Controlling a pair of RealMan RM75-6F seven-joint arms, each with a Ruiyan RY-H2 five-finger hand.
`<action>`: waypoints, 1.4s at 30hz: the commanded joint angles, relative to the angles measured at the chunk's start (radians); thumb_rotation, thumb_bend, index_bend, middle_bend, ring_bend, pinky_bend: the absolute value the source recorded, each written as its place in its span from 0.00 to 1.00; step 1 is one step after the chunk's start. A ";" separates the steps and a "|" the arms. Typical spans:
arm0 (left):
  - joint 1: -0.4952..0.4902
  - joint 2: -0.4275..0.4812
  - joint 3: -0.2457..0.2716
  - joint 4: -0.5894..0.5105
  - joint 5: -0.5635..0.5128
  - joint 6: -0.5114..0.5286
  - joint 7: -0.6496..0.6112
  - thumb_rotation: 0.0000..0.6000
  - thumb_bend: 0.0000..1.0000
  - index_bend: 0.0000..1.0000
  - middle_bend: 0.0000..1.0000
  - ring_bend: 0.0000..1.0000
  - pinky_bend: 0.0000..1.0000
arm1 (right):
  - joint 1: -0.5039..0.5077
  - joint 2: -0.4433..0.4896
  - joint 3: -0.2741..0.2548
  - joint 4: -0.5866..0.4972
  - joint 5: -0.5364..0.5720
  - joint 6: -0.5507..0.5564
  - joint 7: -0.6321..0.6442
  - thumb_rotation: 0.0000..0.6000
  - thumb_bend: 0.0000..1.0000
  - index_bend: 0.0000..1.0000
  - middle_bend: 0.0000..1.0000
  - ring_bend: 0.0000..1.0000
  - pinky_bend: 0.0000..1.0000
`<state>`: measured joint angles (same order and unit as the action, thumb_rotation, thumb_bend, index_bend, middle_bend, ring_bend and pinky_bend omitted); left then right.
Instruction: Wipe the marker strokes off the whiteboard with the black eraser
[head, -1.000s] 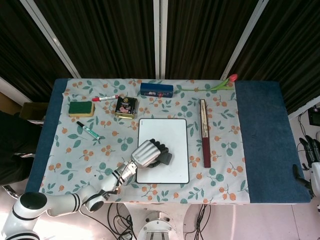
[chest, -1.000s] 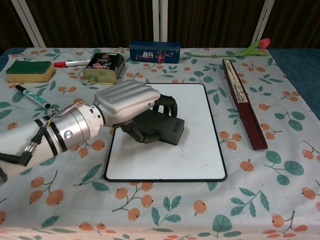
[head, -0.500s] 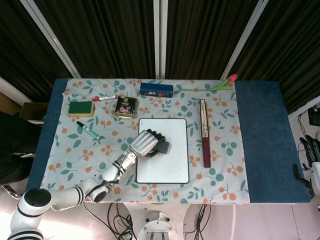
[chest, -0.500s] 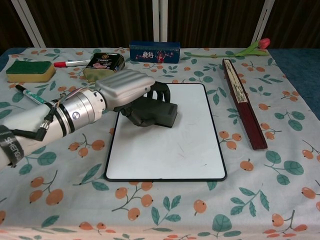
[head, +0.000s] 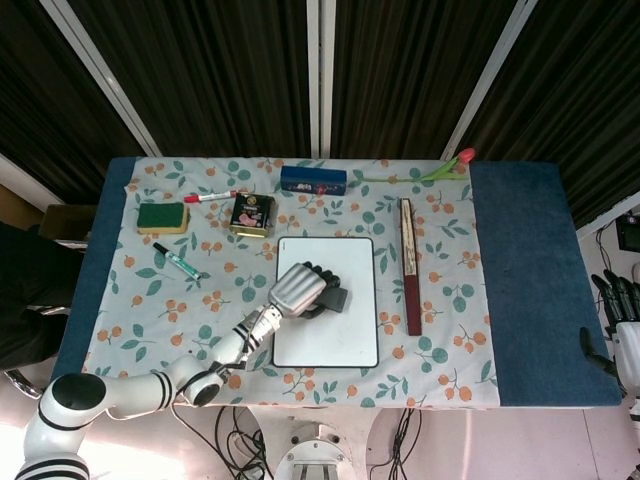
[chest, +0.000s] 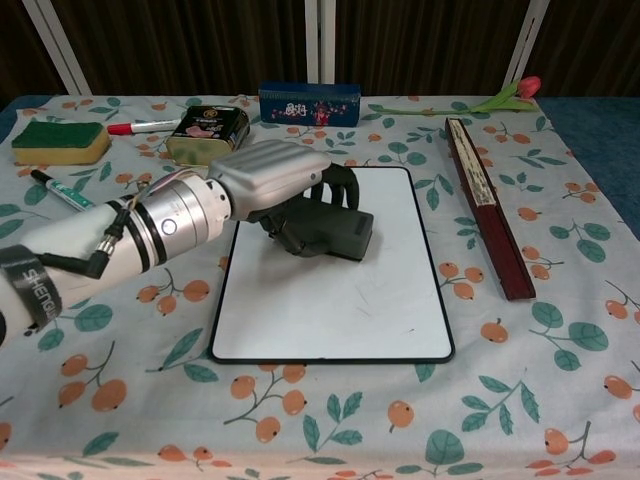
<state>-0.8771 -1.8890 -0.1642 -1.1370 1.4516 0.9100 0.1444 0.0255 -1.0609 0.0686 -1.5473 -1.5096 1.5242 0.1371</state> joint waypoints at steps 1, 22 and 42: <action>0.013 0.019 0.037 -0.057 0.015 0.010 0.027 1.00 0.43 0.62 0.66 0.52 0.48 | 0.001 -0.004 -0.003 0.005 -0.001 -0.004 0.001 1.00 0.38 0.00 0.00 0.00 0.00; 0.118 0.343 0.229 -0.546 0.085 0.050 0.004 1.00 0.43 0.77 0.81 0.66 0.58 | 0.001 -0.015 -0.009 0.025 -0.010 -0.002 0.018 1.00 0.38 0.00 0.00 0.00 0.00; 0.266 0.286 0.133 0.050 0.001 0.237 -0.191 1.00 0.38 0.70 0.75 0.61 0.59 | 0.000 -0.010 -0.020 -0.017 -0.033 0.005 -0.042 1.00 0.38 0.00 0.00 0.00 0.00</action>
<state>-0.6349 -1.5767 -0.0290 -1.1392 1.4660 1.1411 -0.0087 0.0246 -1.0697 0.0492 -1.5626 -1.5426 1.5314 0.0967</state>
